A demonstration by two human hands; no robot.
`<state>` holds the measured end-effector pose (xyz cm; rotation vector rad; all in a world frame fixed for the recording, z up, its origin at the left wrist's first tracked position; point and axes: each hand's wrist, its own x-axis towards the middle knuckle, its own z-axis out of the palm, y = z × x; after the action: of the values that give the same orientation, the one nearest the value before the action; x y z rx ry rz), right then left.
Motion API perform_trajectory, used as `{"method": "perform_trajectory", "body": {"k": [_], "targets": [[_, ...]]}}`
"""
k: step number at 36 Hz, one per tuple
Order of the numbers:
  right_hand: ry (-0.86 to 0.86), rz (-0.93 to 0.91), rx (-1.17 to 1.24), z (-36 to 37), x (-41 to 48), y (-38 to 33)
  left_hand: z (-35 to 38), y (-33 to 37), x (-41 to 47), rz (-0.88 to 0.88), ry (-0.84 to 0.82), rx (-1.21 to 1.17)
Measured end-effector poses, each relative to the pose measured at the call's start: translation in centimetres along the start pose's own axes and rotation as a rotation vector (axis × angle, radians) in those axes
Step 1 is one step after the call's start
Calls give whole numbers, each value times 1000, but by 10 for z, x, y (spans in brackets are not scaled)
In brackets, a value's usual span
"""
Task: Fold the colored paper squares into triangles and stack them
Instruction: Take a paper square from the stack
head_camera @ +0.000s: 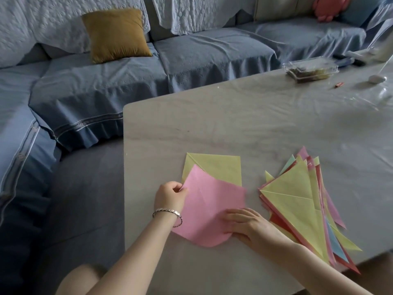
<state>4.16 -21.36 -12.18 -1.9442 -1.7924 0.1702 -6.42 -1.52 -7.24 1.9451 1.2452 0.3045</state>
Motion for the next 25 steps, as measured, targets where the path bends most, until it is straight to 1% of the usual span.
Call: {"method": "perform_trajectory", "body": {"k": [3,6,10,14,17,20,25], "targets": [[8,9,72,-2,-1,1,-2,2,-3,34,51,-1],[49,35,126,-11,4,-3,-8,5,-8,95,65,-80],[188,98,242,-31,17,-12,-20,14,-18,168,-8,-183],[289,268,314,-52,30,-20,-31,21,-28,228,-63,-206],[278,397,434,-69,38,-29,-36,25,-35,269,-111,-195],[259,442,591,-79,42,-35,-39,29,-42,297,-162,-209],[278,562,730,-85,43,-42,-40,33,-53,326,-234,-244]]}}
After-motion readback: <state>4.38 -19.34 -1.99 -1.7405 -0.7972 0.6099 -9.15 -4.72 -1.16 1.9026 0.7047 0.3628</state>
